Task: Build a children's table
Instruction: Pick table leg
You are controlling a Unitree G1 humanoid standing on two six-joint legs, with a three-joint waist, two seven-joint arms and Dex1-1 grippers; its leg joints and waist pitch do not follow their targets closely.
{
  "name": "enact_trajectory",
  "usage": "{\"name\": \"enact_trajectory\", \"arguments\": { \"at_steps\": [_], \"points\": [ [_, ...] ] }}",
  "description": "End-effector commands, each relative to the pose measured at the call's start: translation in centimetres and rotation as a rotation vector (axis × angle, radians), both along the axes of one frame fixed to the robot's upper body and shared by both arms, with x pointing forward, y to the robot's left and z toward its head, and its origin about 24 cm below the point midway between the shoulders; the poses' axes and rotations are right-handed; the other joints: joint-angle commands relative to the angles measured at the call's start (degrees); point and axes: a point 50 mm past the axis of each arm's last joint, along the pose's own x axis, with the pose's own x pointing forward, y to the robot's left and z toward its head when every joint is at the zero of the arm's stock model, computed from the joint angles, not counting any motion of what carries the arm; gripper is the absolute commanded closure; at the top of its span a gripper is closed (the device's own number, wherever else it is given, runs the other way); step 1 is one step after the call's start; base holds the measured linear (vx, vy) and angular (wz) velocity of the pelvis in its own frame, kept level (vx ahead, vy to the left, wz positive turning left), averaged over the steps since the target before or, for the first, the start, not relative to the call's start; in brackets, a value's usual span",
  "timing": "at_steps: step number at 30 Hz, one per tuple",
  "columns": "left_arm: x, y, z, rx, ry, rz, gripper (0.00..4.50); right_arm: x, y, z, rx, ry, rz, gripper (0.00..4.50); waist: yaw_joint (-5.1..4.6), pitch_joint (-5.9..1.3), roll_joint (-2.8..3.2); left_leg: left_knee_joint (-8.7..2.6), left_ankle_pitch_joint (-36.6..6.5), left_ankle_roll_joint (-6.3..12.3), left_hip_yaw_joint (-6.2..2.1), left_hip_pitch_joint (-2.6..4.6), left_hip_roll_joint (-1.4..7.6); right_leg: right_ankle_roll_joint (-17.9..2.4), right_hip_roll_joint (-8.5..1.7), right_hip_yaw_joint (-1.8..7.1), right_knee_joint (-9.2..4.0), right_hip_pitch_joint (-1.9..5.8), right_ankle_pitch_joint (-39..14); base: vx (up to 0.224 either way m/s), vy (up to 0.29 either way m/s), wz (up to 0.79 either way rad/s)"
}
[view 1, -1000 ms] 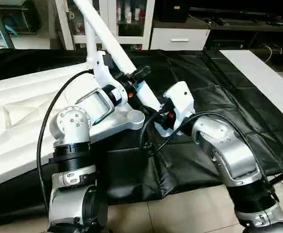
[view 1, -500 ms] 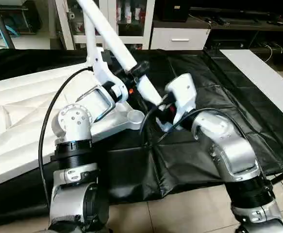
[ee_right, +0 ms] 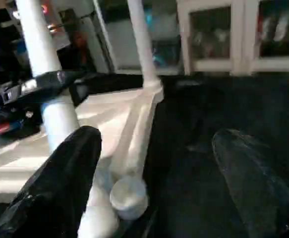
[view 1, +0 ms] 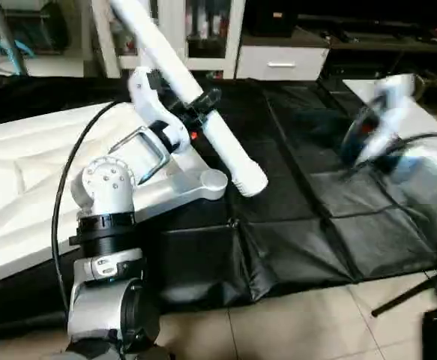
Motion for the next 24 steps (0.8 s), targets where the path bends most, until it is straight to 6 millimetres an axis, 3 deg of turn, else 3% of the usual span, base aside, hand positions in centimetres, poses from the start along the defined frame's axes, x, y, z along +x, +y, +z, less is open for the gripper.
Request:
{"name": "enact_trajectory", "arguments": {
  "at_steps": [1, 7, 11, 13, 15, 17, 24],
  "points": [
    [0.0, -1.1, 1.2, 0.011, -0.046, -0.051, 2.65, -0.2, -0.6, -0.3, 0.038, 0.049, 0.035, 0.65, 0.01, -4.52, 0.21, -3.77, -6.8, -0.45, -0.72, 0.94, 2.40, -11.0, -3.22, 2.49, -4.17, 3.48, -5.4, 0.000, 0.000, 0.00],
    [-0.1, -1.4, 1.3, 0.015, -0.055, -0.073, 2.65, 0.0, -0.5, -1.0, 0.026, 0.102, 0.047, 0.65, -0.05, -4.66, -0.29, -3.52, -4.5, 0.52, -0.58, 0.75, 2.36, -12.2, -3.21, 2.39, -3.99, 3.42, -3.9, 0.000, 0.000, 0.00],
    [-0.6, -1.9, 1.4, 0.048, -0.107, -0.146, 2.65, -0.4, 0.4, -0.8, 0.053, 0.097, 0.128, 0.65, 0.17, -4.66, -0.19, -3.57, -4.5, 1.00, -0.60, 0.92, 2.45, -12.3, -3.30, 2.34, -4.02, 3.29, -5.0, 0.000, 0.000, 0.00],
    [-2.0, -3.0, 1.5, 0.174, -0.240, -0.313, 2.65, -1.1, 1.6, -0.9, 0.012, 0.072, 0.232, 0.65, 0.31, -4.69, -0.26, -3.73, -4.6, 0.96, -0.73, 0.81, 2.60, -11.5, -3.42, 2.31, -4.01, 3.31, -5.9, 0.000, 0.000, 0.00],
    [-2.4, -3.3, 1.5, 0.219, -0.266, -0.374, 2.65, -1.3, 2.2, -1.2, -0.012, 0.063, 0.273, 0.65, 0.17, -4.60, 0.11, -3.82, -4.9, 0.43, -0.67, 0.95, 2.80, -11.1, -3.36, 2.40, -3.86, 2.99, -6.2, 0.000, 0.000, 0.00],
    [-2.8, -3.6, 1.7, 0.267, -0.299, -0.452, 2.65, -1.8, 3.1, -1.3, -0.019, 0.029, 0.358, 0.65, 0.12, -4.47, 0.18, -3.86, -6.4, -0.40, -0.54, 1.09, 2.76, -11.9, -3.44, 2.43, -4.05, 2.86, -6.6, 0.000, 0.000, 0.00],
    [-3.5, -4.6, 2.4, 0.318, -0.372, -0.572, 2.65, -2.6, 4.1, -1.9, -0.130, 0.008, 0.488, 0.65, 0.22, -4.40, -0.17, -4.03, -7.7, -1.45, -0.61, 0.99, 2.85, -10.7, -3.57, 2.54, -4.16, 3.02, -9.3, 0.000, 0.000, 0.00]
  ]
}}
